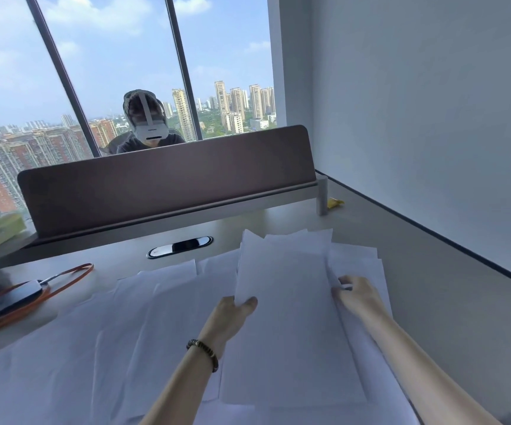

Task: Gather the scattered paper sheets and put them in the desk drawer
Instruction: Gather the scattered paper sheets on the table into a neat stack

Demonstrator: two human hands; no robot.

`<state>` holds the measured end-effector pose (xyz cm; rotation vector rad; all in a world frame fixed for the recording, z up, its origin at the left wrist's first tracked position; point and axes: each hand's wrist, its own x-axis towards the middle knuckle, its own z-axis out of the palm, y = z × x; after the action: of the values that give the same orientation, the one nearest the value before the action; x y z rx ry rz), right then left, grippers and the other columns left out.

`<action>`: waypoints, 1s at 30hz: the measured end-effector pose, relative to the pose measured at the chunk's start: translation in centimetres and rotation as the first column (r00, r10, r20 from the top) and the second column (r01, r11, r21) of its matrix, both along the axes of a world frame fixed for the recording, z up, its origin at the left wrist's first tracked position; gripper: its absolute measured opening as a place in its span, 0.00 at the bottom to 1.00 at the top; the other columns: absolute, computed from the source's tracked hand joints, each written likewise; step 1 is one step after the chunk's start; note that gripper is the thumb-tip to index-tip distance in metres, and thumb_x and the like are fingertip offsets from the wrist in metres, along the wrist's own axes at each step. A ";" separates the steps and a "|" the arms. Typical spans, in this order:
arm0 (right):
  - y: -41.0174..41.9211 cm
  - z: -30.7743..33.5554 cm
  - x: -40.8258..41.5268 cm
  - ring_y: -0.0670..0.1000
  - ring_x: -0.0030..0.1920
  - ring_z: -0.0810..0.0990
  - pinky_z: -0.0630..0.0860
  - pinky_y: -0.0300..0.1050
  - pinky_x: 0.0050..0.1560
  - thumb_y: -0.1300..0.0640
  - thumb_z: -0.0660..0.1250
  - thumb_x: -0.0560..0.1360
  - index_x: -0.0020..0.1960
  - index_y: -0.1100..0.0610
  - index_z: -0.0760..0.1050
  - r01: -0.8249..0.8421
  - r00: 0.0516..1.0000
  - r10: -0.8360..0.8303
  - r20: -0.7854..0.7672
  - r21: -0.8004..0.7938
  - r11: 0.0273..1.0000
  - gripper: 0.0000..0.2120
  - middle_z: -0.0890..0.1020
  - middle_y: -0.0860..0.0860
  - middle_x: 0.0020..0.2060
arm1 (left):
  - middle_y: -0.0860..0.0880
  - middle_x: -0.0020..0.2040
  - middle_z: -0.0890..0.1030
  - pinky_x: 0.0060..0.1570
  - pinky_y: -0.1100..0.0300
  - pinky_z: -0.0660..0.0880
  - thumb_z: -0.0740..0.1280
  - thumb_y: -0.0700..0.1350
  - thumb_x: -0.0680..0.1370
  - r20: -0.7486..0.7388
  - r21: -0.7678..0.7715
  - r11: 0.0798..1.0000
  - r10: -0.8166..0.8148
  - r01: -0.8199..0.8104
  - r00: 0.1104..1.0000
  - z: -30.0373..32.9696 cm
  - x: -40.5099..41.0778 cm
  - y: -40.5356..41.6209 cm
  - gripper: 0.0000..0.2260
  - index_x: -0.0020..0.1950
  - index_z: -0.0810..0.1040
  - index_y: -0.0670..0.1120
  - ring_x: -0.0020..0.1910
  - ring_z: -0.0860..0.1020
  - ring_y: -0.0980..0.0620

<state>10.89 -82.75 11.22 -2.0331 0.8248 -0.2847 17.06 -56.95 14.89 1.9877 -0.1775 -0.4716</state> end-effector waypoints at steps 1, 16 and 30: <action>-0.1 -0.1 -0.1 0.56 0.50 0.79 0.69 0.41 0.39 0.59 0.67 0.77 0.52 0.57 0.83 0.023 1.000 -0.023 0.021 0.000 1.000 0.07 0.84 0.56 0.51 | 0.44 0.47 0.85 0.48 0.55 0.76 0.67 0.51 0.79 0.021 0.002 1.000 0.014 -0.014 1.000 0.2 0.1 0.4 0.09 0.47 0.82 0.47 0.46 0.82 0.45; -1.0 -1.1 2.1 0.67 0.50 0.85 0.76 0.49 0.47 0.57 0.68 0.76 0.51 0.71 0.80 -0.001 1.000 0.007 -0.027 0.216 0.976 0.15 0.85 0.67 0.49 | 0.46 0.47 0.88 0.45 0.54 0.81 0.71 0.46 0.77 -0.181 -0.304 0.944 0.078 -0.131 0.980 1.9 1.1 3.6 0.08 0.54 0.83 0.44 0.47 0.85 0.46; 0.4 -1.1 2.7 0.61 0.57 0.82 0.76 0.50 0.56 0.54 0.67 0.78 0.59 0.63 0.80 -0.035 0.999 0.036 -0.006 0.176 0.984 0.15 0.83 0.62 0.59 | 0.47 0.56 0.83 0.60 0.53 0.76 0.70 0.55 0.75 -0.039 0.082 0.997 -0.006 0.009 0.999 0.1 0.4 1.4 0.17 0.56 0.78 0.44 0.55 0.80 0.47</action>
<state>13.57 -82.36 10.14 -1.8830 0.7900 -0.1764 17.44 -55.59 14.94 2.0576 -0.1437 -0.5292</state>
